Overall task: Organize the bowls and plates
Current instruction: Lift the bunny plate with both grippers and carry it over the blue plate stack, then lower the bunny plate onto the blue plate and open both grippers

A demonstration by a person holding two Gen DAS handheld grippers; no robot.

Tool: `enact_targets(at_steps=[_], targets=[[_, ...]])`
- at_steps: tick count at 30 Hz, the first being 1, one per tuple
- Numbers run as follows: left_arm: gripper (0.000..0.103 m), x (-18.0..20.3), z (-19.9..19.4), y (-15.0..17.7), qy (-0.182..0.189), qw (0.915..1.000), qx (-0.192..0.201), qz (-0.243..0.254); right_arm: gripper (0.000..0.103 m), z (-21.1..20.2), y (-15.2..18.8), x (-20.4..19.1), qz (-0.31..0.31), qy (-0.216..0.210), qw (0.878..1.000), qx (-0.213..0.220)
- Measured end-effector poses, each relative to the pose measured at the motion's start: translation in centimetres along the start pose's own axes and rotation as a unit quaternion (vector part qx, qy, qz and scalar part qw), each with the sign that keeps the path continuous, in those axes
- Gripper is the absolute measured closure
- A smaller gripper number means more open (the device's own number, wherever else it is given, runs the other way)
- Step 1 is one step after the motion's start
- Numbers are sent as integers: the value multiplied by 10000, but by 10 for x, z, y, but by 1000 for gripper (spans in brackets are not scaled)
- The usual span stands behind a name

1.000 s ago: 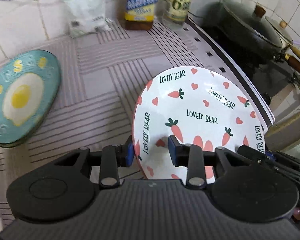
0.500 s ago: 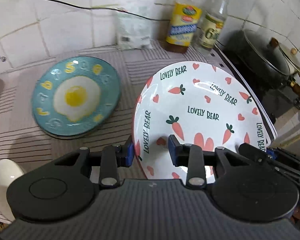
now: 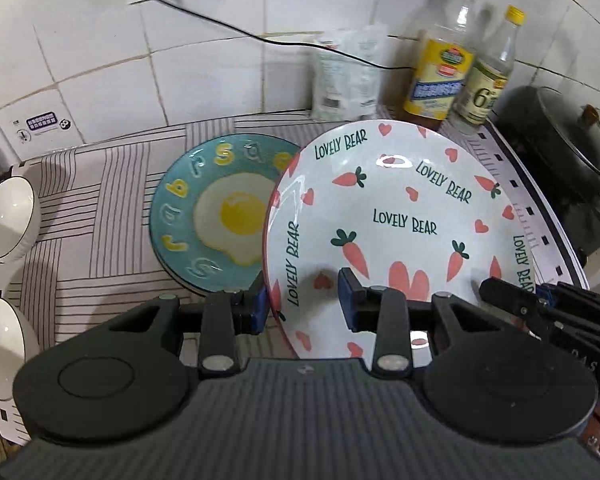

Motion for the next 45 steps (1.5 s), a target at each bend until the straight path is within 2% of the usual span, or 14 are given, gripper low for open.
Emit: enact_targets(at_steps=[3, 8, 21, 30, 34, 37, 41, 45], targets=[[70, -16, 8, -8, 15, 9999, -72, -116, 79, 15, -9, -4, -62, -95, 9999, -54], [70, -34, 14, -18, -189, 9998, 54, 3, 79, 45, -23, -11, -31, -152, 9998, -125], [70, -85, 81, -29, -268, 9964, -642, -476, 79, 128, -16, -7, 209, -227, 9979, -573], [69, -99, 103, -38, -323, 9916, -1029, -711, 79, 163, -25, -15, -15, -6, 9956, -935], [69, -104, 112, -38, -164, 9891, -1223, -800, 78, 175, -36, -13, -135, 103, 9933, -1147], [69, -106, 116, -39, -180, 9882, -1288, -814, 78, 180, -40, -14, -181, 253, 9920, -1225], [69, -102, 123, -36, -339, 9874, -1412, -636, 78, 182, -38, -22, -358, 451, 9903, -1266], [69, -100, 127, -34, -510, 9871, -1412, -550, 77, 185, -32, -39, -805, 885, 9849, -1251]])
Point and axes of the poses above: each gripper's, at about its wrist camera, not at the fingertips, and z roughly the way its jaws point, x to its right, y to its underside, the point moved 2 cm from there along z, roughly the way its jaws point, and after that the axes turned 9 degrees about -y, right-handed, at the moved point
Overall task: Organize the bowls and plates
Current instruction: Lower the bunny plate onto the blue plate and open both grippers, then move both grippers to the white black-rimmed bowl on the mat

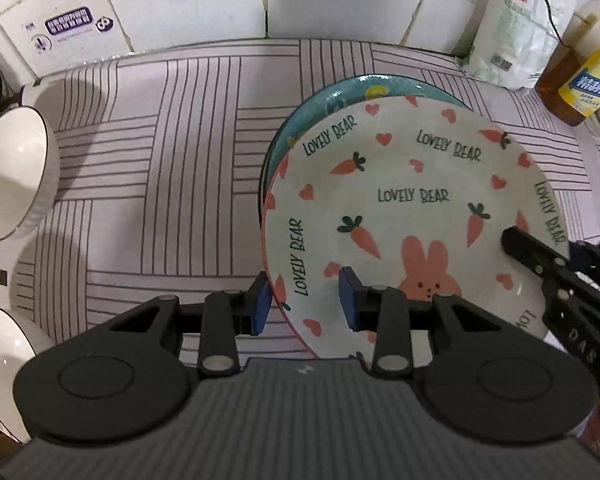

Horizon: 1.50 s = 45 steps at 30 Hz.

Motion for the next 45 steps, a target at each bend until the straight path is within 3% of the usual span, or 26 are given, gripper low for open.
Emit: enact_targets(at_steps=[6, 15, 29, 33, 39, 45], targets=[[69, 2, 3, 2, -26, 9999, 59, 114, 76, 4, -2, -6, -162, 234, 9996, 29], [69, 6, 5, 6, -210, 9996, 146, 125, 64, 12, 7, -27, -543, 925, 9942, -5], [70, 9, 3, 8, -344, 9983, 298, 361, 62, 29, 18, -32, -772, 1461, 9862, 133], [70, 4, -2, 12, -213, 9991, 269, 243, 63, 26, 16, -27, -577, 1322, 9893, 207], [70, 2, -30, 29, -449, 9967, 556, 381, 62, 3, 18, -25, -227, 1085, 9933, 319], [67, -1, -62, 45, -362, 9961, 742, 299, 54, -22, 16, -28, -23, 727, 9965, 409]])
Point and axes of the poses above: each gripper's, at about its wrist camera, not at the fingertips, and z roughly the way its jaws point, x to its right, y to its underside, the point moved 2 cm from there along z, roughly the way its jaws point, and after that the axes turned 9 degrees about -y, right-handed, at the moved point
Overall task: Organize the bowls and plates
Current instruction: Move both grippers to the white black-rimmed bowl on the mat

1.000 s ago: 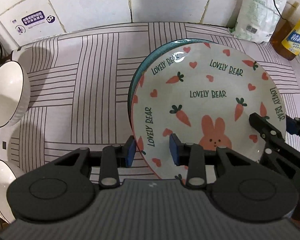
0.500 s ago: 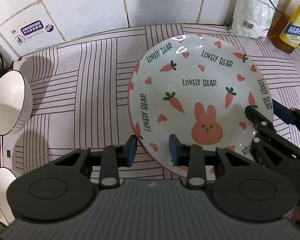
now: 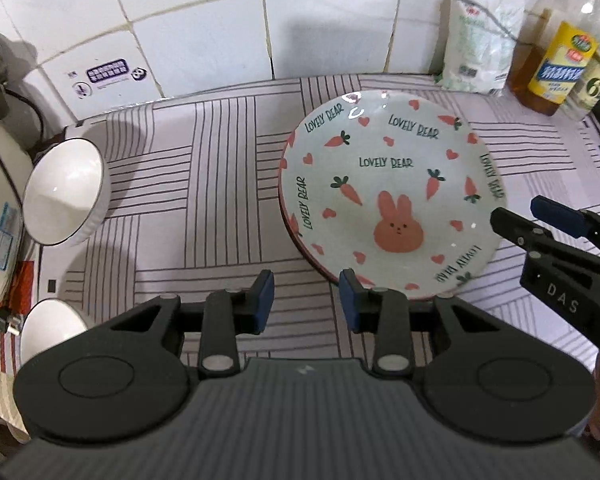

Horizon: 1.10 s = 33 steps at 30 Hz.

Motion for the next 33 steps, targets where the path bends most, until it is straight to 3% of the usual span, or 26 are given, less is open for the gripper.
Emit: enact_targets(at_steps=[10, 13, 18, 22, 33], targets=[[55, -16, -56, 24, 88, 9997, 240, 48, 41, -47, -8, -18, -45, -433, 9990, 76], [52, -21, -71, 32, 107, 9995, 289, 75, 32, -61, -10, -27, -104, -428, 9990, 35], [44, -33, -93, 45, 170, 9991, 374, 40, 29, -81, -10, -41, -162, -397, 9990, -104], [37, -44, -106, 56, 131, 9991, 401, 35, 12, -93, -7, -53, -176, -476, 9983, -271], [34, -65, -111, 93, 99, 9997, 238, 52, 11, -112, 8, -93, -435, -428, 9956, -712]])
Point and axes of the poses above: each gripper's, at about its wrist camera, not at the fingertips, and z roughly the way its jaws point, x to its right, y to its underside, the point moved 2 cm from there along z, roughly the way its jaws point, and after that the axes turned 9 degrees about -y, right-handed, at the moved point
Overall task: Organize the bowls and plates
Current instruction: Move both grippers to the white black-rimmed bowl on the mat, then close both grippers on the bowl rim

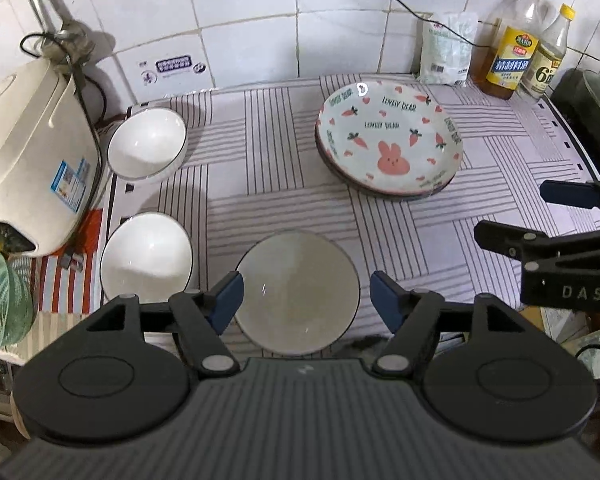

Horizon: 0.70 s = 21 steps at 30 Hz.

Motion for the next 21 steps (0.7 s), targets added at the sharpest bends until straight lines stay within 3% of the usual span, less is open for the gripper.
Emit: enact_targets(at_steps=[21], targets=[[34, -32, 26, 55, -61, 9982, -404, -441, 11, 15, 27, -65, -737, -308, 9959, -428]])
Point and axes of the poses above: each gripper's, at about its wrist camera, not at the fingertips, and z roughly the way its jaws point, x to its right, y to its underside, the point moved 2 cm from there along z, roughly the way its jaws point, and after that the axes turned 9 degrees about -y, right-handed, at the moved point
